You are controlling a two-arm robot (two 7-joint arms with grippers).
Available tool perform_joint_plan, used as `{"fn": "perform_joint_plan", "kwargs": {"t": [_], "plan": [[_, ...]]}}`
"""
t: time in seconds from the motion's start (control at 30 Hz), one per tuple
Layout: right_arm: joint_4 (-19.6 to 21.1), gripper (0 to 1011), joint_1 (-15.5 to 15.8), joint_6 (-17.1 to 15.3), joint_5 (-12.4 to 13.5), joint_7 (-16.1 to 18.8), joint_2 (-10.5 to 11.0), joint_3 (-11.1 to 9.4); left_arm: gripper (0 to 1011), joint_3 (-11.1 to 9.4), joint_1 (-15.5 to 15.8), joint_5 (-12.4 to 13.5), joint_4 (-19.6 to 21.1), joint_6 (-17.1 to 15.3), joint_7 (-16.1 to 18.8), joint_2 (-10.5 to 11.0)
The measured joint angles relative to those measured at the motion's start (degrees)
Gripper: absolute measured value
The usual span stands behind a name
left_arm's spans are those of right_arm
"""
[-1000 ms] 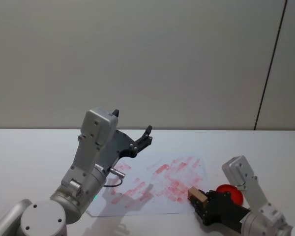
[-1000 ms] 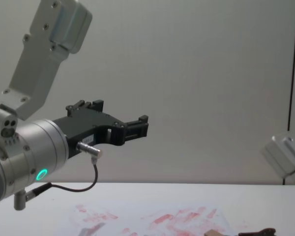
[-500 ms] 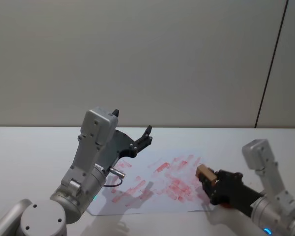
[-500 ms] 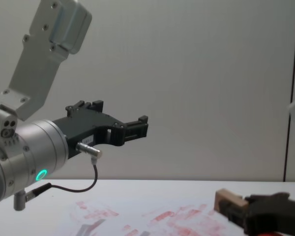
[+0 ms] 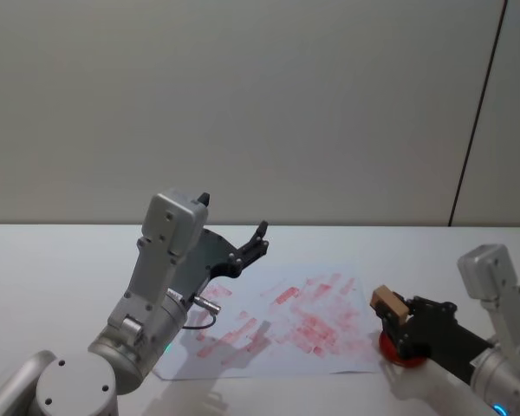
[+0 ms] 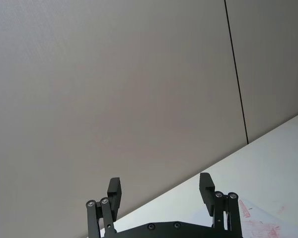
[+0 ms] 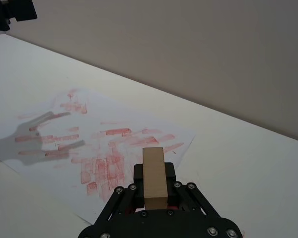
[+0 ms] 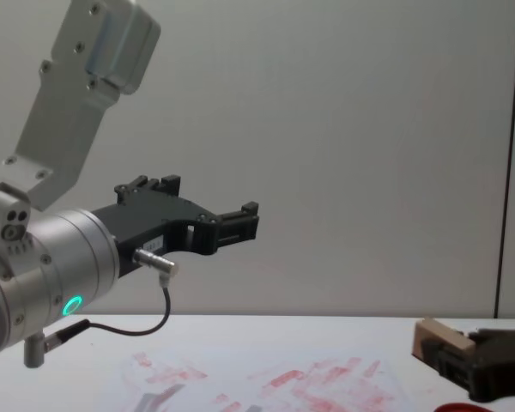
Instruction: Use the one hand to pick up the stamp and affix it onto the A4 paper.
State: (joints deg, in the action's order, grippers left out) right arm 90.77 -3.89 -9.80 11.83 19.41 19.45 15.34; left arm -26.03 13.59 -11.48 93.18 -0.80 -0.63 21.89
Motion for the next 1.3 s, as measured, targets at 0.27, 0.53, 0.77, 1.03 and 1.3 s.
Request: {"fn": "perform_joint_plan", "kwargs": {"t": [0.27, 0.53, 0.77, 1.03, 1.3], "plan": [[0.23, 218, 1.06, -0.41, -0.16, -0.01, 1.16, -0.46, 1002, 0.0, 0.0, 0.0, 0.0, 0.0, 0.0, 0.0], [-0.56, 218, 1.69, -0.8, -0.4, -0.13, 2.02, -0.83, 1002, 0.0, 0.0, 0.0, 0.0, 0.0, 0.0, 0.0], [-1.74, 218, 1.69, -1.0, -0.48, -0.19, 2.22, -1.0, 1002, 0.0, 0.0, 0.0, 0.0, 0.0, 0.0, 0.0], [-3.31, 297, 1.26, -1.25, -0.57, -0.16, 2.15, -1.03, 1002, 0.0, 0.0, 0.0, 0.0, 0.0, 0.0, 0.0], [-4.3, 521, 0.74, -1.36, -0.08, -0.08, 1.86, -1.03, 1002, 0.0, 0.0, 0.0, 0.0, 0.0, 0.0, 0.0]]}}
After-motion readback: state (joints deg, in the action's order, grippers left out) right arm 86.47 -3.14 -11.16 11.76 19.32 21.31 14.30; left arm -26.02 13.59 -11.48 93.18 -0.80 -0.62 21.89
